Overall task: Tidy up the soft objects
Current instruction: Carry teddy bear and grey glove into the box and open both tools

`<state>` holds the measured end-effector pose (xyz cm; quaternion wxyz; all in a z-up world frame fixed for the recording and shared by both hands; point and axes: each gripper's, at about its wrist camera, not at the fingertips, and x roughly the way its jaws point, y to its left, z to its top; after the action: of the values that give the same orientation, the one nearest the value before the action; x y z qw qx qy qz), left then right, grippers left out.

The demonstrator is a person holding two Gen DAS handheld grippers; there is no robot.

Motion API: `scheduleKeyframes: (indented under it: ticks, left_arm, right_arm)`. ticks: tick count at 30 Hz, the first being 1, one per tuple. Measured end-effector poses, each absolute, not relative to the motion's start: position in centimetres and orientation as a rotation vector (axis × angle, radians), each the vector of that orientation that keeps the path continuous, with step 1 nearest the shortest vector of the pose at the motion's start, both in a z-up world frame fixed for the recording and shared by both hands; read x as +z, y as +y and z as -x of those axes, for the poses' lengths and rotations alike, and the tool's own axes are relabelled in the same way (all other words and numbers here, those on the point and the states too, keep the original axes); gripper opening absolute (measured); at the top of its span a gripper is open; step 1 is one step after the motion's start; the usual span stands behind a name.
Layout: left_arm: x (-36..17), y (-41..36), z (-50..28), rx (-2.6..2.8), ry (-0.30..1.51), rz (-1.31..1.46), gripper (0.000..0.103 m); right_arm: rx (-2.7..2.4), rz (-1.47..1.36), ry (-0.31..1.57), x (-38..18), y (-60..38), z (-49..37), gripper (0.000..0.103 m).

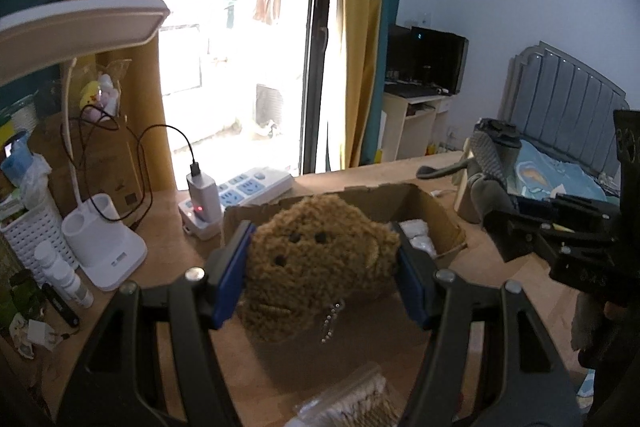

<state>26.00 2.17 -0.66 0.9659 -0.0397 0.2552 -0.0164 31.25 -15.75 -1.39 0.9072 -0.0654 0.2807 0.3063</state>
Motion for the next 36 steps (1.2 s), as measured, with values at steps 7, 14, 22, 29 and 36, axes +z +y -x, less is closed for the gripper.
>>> scheduleKeyframes:
  ticks: [7, 14, 22, 29, 36]
  left_arm:
    - [-1.6, 2.7, -28.1, -0.033, 0.529, 0.090, 0.066]
    - [-2.7, 3.6, -30.3, -0.037, 0.549, 0.101, 0.066]
    - [-4.0, 3.8, -32.2, -0.050, 0.576, 0.118, 0.066]
    - [-5.0, 3.9, -33.6, -0.047, 0.618, 0.133, 0.067]
    - [-6.2, 3.6, -34.7, -0.052, 0.685, 0.135, 0.073]
  right_arm:
    - [0.641, 0.144, 0.603, -2.2, -14.6, -33.2, 0.030]
    - [0.655, 0.148, 0.629, -3.3, -13.4, -35.1, 0.030]
    - [0.659, 0.147, 0.667, -4.7, -12.2, -36.9, 0.030]
    - [0.652, 0.142, 0.701, -5.7, -11.7, -38.0, 0.030]
    - [0.628, 0.129, 0.744, -6.7, -11.6, -38.8, 0.046]
